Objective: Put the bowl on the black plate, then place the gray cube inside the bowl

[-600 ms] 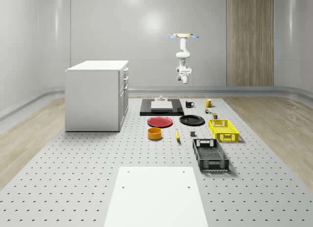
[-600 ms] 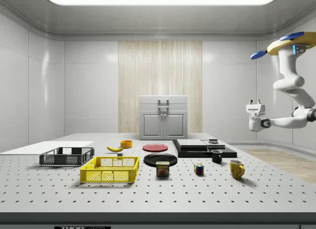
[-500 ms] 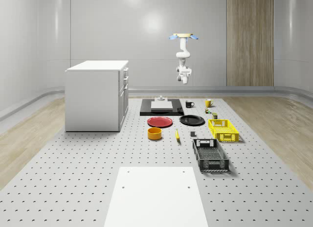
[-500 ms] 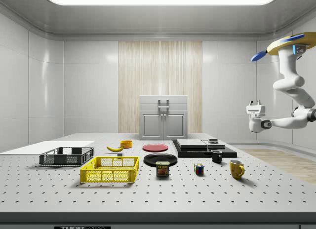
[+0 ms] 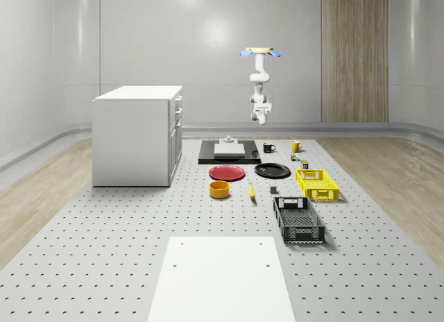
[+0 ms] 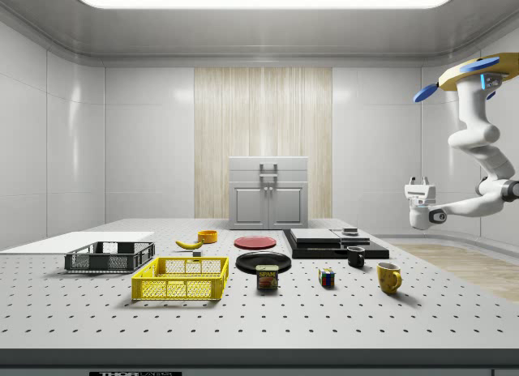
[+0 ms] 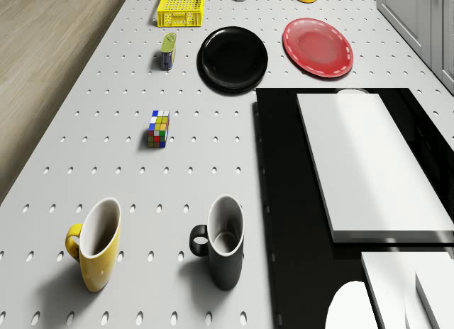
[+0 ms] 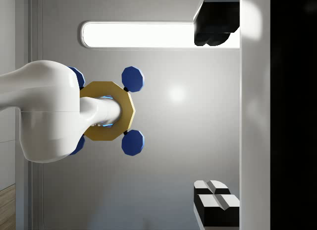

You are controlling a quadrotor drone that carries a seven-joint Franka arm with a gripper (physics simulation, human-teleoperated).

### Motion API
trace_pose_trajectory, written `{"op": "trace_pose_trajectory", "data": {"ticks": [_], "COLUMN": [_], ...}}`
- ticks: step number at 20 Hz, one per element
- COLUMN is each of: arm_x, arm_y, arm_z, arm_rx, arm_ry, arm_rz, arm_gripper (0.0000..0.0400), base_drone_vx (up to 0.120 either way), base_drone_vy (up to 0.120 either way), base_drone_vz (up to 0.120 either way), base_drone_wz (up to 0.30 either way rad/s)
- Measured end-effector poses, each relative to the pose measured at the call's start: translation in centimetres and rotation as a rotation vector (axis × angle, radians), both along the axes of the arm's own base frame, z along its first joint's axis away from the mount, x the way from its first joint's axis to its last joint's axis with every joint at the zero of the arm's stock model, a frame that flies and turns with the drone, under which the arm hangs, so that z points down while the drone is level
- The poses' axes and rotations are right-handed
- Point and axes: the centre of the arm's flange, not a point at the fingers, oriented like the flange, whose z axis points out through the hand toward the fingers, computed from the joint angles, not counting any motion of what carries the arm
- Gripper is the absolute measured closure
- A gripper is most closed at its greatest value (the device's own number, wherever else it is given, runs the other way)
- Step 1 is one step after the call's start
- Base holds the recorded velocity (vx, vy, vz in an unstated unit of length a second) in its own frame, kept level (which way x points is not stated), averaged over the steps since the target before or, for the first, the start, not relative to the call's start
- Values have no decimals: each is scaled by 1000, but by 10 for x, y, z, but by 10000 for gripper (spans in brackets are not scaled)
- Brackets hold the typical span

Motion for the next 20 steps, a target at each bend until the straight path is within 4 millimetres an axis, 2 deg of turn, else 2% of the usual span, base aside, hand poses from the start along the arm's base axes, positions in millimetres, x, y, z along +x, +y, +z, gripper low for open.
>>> {"op": "trace_pose_trajectory", "data": {"ticks": [3, 9, 20], "arm_x": [1, 1, 0], "arm_y": [0, 0, 0], "arm_z": [9, 16, 19], "arm_rx": [0, 0, -1], "arm_ry": [-2, -7, -15], "arm_rz": [0, 0, 0], "arm_gripper": [0, 0, 0], "base_drone_vx": [27, 120, 120], "base_drone_vy": [-120, -120, -120], "base_drone_vz": [0, 0, 0], "base_drone_wz": [0, 0, 0]}}
